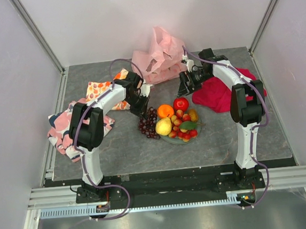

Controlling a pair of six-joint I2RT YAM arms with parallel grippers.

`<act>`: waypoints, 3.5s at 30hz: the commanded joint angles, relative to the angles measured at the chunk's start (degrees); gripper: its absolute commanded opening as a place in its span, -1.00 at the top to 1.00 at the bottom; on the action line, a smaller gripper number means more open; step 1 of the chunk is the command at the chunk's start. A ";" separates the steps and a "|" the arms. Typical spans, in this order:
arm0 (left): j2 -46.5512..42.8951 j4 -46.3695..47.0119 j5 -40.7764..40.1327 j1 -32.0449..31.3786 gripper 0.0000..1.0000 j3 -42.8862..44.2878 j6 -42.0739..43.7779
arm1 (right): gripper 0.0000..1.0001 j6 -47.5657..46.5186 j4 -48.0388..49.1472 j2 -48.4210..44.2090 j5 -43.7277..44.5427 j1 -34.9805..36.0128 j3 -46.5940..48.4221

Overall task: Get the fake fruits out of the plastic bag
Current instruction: Pick up the fake fruit from the center of the board, then place the fake fruit on the plate.

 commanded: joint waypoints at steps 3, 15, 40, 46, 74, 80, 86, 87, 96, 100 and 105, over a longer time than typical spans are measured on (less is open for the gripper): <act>-6.13 -0.71 2.48 2.64 0.96 0.13 0.81 | -0.96 -0.41 0.73 -0.66 -1.29 0.08 1.61; -11.67 -1.24 7.92 5.72 0.96 6.54 4.14 | -0.96 -0.32 0.73 -0.48 -1.47 0.08 1.52; -4.74 -5.54 38.51 -6.31 0.96 28.52 2.30 | -0.96 0.12 0.91 -0.13 -1.64 -0.01 1.61; -1.84 -4.76 38.69 -7.72 0.97 27.99 2.57 | -0.96 0.20 1.08 0.22 -1.73 -0.09 2.22; 10.55 1.84 36.41 -10.19 0.73 35.63 -4.11 | -0.96 1.87 2.05 2.59 -3.31 -0.89 3.02; 11.43 2.10 36.23 -10.36 0.27 36.60 -4.29 | -0.96 2.05 2.23 2.86 -3.31 -0.80 3.45; 11.87 2.46 36.14 -10.36 -0.01 37.57 -4.47 | -0.96 2.23 2.40 3.21 -3.40 -0.97 3.46; 12.13 2.72 36.14 -10.36 -0.03 37.66 -4.55 | -0.96 2.31 2.40 3.21 -3.40 -0.89 3.54; 11.61 3.33 36.14 -10.27 -0.30 39.06 -4.38 | -0.96 2.40 2.40 3.30 -3.40 -0.89 3.81; 9.15 3.33 36.15 -9.75 -0.38 39.76 -3.41 | -0.96 2.31 2.32 3.21 -2.88 -0.97 3.98; 5.02 3.51 34.04 -6.59 -0.67 39.86 -3.59 | -0.96 2.40 2.75 3.56 -1.82 -1.06 5.47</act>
